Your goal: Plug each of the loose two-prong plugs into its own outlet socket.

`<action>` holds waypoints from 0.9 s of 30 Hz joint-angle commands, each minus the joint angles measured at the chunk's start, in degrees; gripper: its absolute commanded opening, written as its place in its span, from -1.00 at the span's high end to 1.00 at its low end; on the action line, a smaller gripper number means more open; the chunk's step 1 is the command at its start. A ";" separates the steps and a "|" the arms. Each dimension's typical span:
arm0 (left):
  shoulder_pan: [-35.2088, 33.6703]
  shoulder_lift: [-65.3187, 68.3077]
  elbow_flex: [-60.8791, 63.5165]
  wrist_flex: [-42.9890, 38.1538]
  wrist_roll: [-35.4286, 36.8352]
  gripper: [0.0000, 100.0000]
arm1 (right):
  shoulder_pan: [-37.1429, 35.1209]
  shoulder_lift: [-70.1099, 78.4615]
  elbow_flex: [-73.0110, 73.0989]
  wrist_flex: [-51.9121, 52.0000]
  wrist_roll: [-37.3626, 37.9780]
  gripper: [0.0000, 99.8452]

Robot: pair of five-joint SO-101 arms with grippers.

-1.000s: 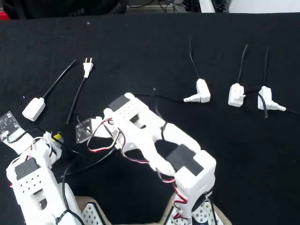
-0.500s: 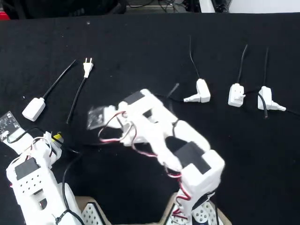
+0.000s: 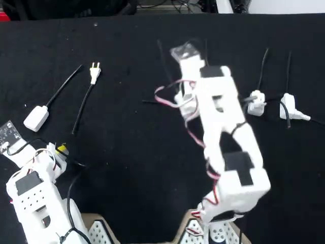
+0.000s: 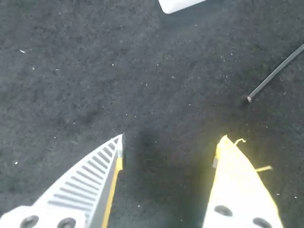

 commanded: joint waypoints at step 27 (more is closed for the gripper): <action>-0.22 -0.88 -1.36 -0.79 0.26 0.39 | 8.09 53.76 -83.38 26.55 -12.04 0.52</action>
